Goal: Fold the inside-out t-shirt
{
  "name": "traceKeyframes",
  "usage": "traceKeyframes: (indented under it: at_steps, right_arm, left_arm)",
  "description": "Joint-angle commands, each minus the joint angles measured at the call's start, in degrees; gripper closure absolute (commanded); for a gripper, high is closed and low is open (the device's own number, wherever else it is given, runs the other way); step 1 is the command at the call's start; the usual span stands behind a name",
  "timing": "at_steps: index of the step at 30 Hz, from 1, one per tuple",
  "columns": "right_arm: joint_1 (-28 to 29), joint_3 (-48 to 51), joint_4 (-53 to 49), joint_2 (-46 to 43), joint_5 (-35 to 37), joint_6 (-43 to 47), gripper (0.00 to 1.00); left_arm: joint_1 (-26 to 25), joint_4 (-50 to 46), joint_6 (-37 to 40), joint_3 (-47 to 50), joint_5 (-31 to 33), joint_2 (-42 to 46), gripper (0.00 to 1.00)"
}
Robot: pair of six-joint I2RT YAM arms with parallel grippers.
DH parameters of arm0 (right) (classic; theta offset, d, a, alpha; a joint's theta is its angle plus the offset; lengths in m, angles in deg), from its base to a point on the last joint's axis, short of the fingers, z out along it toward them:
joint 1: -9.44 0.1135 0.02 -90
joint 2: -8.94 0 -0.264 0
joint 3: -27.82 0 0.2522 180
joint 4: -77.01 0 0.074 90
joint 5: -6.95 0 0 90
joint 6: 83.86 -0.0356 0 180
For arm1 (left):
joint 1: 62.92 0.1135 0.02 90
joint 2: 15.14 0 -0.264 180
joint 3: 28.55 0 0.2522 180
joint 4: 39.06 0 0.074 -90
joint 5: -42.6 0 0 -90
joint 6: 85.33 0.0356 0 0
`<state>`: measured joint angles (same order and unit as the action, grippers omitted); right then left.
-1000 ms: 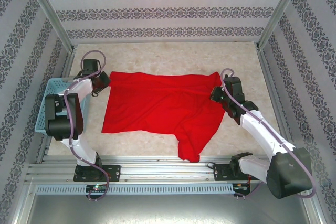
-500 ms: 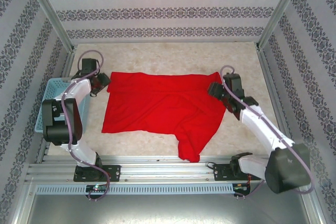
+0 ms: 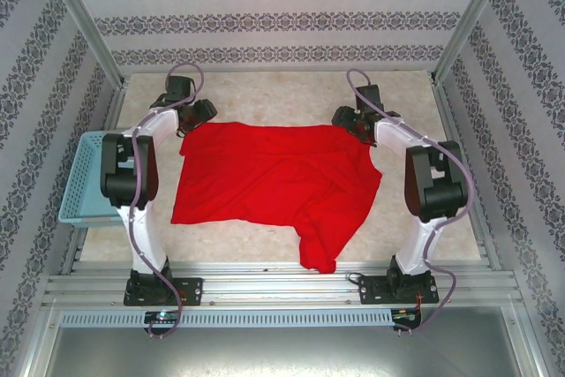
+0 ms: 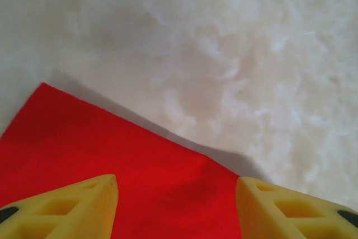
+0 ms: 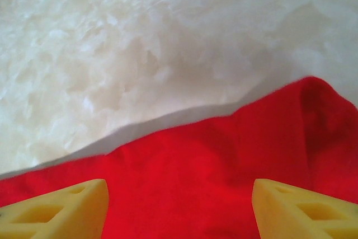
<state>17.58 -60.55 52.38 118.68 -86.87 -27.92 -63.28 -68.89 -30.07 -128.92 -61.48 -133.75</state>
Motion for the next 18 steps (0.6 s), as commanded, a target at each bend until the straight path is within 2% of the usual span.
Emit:
traceKeyframes:
  at_steps: [1,7,13,18]
  right_arm:
    - [-2.1,-3.6,-0.9,4.2,-2.7,-2.8,0.32]
    - [-5.4,-5.3,-4.4,8.8,-1.7,-8.1,0.33]
    - [-8.1,-4.4,-4.5,10.0,-0.4,-11.9,0.35]
    - [-8.8,-5.2,-2.6,9.6,-1.6,-10.1,0.37]
  left_arm:
    - [0.2,0.3,1.5,-2.9,-1.6,-3.4,0.43]
    - [0.4,-1.0,1.6,-2.8,2.9,-6.9,0.43]
    - [3.4,1.3,-3.8,3.2,6.5,-5.6,0.43]
    - [4.1,3.5,-5.1,4.7,4.3,-4.2,0.43]
